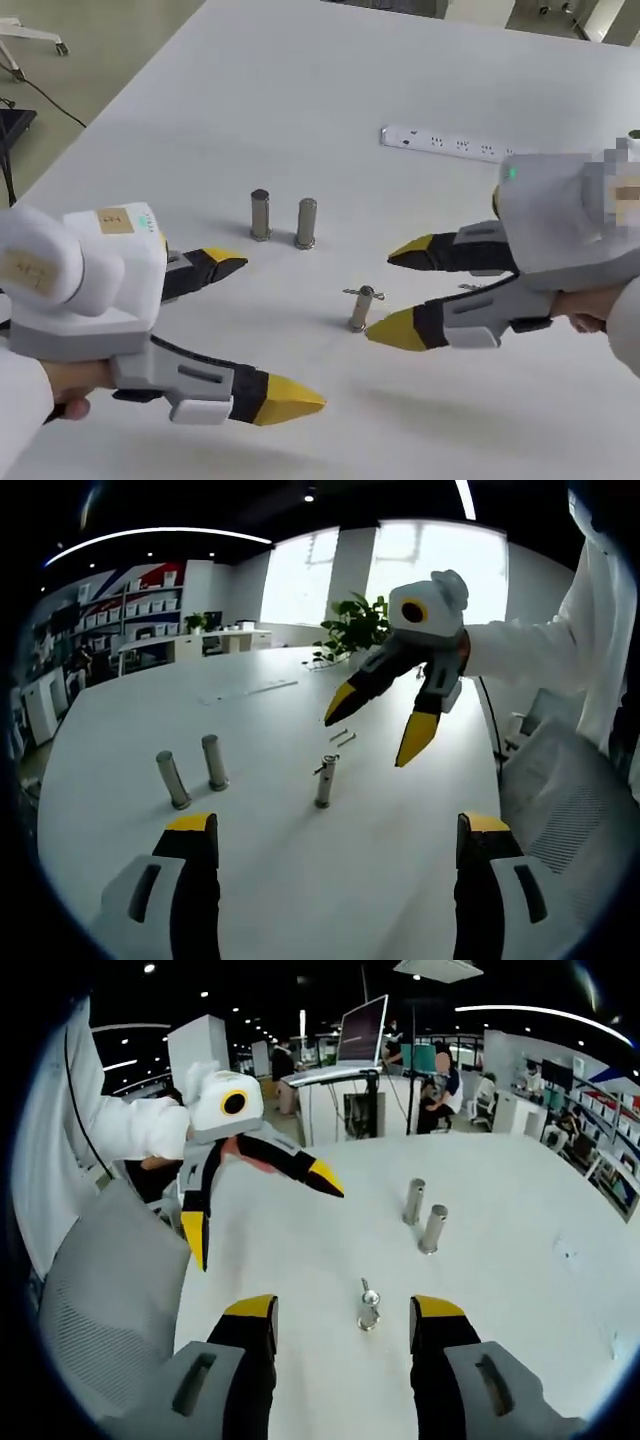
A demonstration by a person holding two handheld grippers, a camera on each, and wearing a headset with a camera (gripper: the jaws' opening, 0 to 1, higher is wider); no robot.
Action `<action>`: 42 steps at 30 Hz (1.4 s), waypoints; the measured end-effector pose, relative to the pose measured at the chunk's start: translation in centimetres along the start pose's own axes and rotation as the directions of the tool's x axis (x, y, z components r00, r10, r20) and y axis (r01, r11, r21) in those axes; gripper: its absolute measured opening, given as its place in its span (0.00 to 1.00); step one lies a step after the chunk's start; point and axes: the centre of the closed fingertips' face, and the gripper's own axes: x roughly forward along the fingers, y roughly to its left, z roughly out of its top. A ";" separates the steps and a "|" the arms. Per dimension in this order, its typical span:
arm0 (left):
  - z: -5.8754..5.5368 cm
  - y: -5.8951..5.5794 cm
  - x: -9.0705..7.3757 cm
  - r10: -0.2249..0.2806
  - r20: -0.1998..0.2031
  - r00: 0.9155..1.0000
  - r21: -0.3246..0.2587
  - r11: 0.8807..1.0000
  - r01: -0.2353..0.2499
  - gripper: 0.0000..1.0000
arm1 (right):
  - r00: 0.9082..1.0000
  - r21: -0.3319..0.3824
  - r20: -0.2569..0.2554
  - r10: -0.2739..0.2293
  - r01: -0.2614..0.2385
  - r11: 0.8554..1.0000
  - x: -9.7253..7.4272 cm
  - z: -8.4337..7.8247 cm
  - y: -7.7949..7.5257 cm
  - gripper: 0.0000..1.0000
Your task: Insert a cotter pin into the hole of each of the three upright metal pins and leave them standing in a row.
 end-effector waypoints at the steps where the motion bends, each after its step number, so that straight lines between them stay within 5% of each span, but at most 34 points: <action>1: 0.1 0.0 -0.1 0.001 0.002 1.000 -0.003 1.000 -0.001 0.99 | 1.000 0.014 0.008 -0.009 0.009 1.000 -0.3 -0.1 0.1 0.57; 7: 0.4 0.0 -0.5 0.003 0.009 1.000 -0.024 1.000 -0.003 0.99 | 0.997 0.090 0.045 -0.059 0.055 0.994 -2.1 -1.0 1.3 0.79; 12: 0.6 0.3 -0.9 0.012 0.012 1.000 -0.030 0.999 -0.011 0.99 | 0.994 0.140 0.040 -0.105 0.098 0.985 -3.3 -2.3 1.8 0.84; 20: 1.1 2.3 -1.1 0.046 0.014 0.999 -0.042 0.998 -0.046 0.99 | 0.990 0.215 0.043 -0.137 0.125 0.968 -4.1 -3.6 2.8 0.98; 26: 1.8 5.5 -0.8 0.124 0.036 0.992 -0.040 0.992 -0.123 0.99 | 0.985 0.259 0.046 -0.166 0.148 0.954 -4.6 -4.2 3.4 0.98; 31: 2.7 9.7 -0.1 0.239 0.042 0.970 -0.004 0.971 -0.239 0.93 | 0.979 0.307 0.059 -0.196 0.169 0.937 -5.3 -4.6 3.7 0.98; 42: 3.1 13.9 2.9 0.262 0.030 0.965 0.000 0.965 -0.262 0.69 | 0.969 0.360 0.056 -0.240 0.205 0.910 -6.1 -5.4 4.0 0.98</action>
